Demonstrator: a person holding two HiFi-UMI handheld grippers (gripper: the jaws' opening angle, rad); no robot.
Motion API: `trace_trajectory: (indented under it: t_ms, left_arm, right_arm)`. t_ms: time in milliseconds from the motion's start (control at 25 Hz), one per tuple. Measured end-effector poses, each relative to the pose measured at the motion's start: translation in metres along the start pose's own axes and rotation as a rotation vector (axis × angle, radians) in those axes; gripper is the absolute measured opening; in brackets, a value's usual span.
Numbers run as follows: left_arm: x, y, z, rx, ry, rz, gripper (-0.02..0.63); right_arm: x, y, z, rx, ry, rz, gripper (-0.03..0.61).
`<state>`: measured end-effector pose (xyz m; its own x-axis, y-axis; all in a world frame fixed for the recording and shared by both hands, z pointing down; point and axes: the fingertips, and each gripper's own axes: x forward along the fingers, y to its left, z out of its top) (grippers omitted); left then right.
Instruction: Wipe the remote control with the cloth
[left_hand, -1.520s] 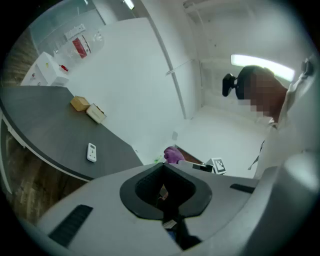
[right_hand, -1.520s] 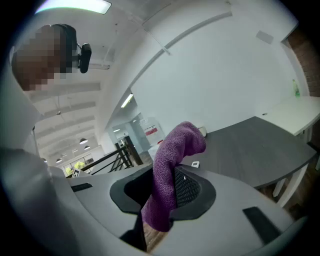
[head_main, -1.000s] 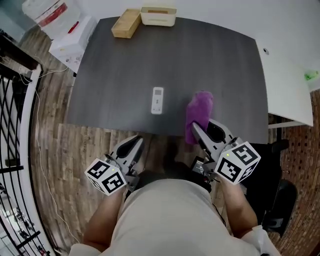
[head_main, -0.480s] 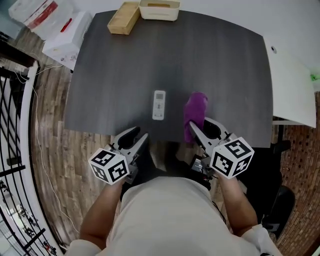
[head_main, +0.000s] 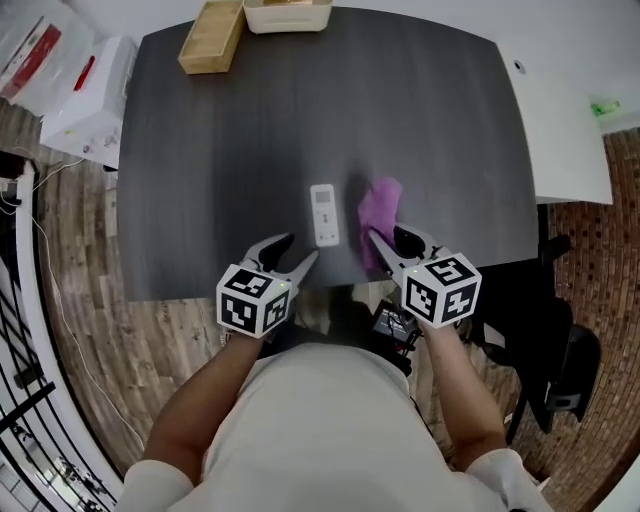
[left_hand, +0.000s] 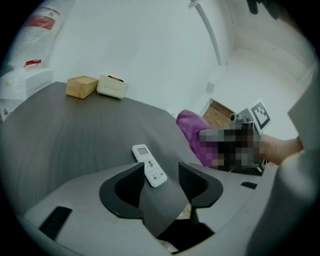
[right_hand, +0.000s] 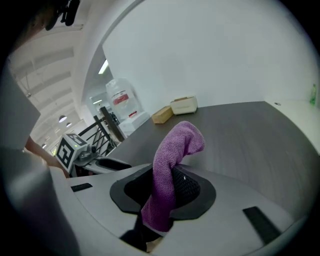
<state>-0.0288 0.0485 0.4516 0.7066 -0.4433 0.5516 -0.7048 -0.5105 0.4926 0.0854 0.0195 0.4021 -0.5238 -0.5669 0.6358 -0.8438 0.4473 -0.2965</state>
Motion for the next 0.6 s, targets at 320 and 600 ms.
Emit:
trace_trajectory:
  t_ms: [320, 600]
  left_arm:
    - [0.05, 0.025, -0.01, -0.012, 0.104, 0.072, 0.193]
    - [0.073, 0.028, -0.017, -0.005, 0.184, 0.126, 0.193]
  right_arm:
    - [0.061, 0.001, 0.003, -0.046, 0.089, 0.037, 0.097]
    - [0.101, 0.003, 0.009, -0.067, 0.149, 0.112, 0.097]
